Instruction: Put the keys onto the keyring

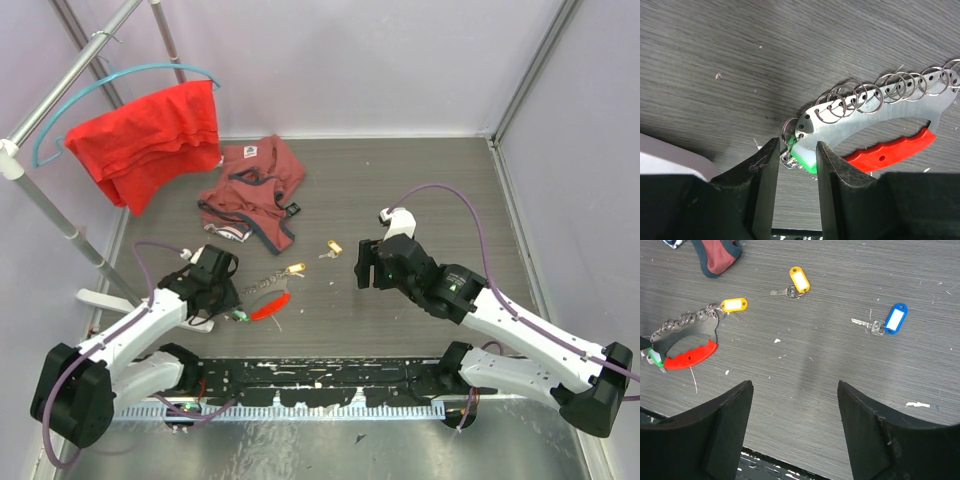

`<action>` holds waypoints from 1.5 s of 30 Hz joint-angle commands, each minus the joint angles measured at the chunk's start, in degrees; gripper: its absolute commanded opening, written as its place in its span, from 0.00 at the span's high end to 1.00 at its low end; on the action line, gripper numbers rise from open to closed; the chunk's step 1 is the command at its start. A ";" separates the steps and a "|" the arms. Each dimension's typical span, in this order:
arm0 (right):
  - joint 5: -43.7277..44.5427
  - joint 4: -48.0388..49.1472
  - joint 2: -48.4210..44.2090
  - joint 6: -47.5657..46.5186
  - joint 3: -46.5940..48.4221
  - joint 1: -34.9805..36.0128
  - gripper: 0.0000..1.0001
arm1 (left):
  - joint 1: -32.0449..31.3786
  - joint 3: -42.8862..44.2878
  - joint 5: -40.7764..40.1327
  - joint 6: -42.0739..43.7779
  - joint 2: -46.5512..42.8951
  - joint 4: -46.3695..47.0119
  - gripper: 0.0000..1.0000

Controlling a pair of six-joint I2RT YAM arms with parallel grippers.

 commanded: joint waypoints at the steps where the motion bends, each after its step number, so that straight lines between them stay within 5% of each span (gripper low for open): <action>1: -0.44 2.61 -1.25 0.80 0.60 0.10 0.26 | 1.44 -0.93 1.80 0.54 1.86 3.90 0.59; 9: -1.13 2.72 -1.16 0.91 1.14 0.10 0.26 | 1.62 -1.05 1.62 1.46 3.42 3.78 0.64; 21: 0.67 2.34 -3.39 1.28 0.90 0.09 0.25 | 1.62 1.76 -0.07 4.02 2.21 1.65 1.00; 35: 9.32 3.55 -13.19 -0.47 1.03 0.06 0.26 | -0.64 21.16 1.79 25.47 -2.08 -6.24 1.00; 45: 8.04 12.47 -24.13 -8.57 1.29 0.01 0.18 | -15.94 34.77 3.77 41.63 -1.60 -7.54 1.00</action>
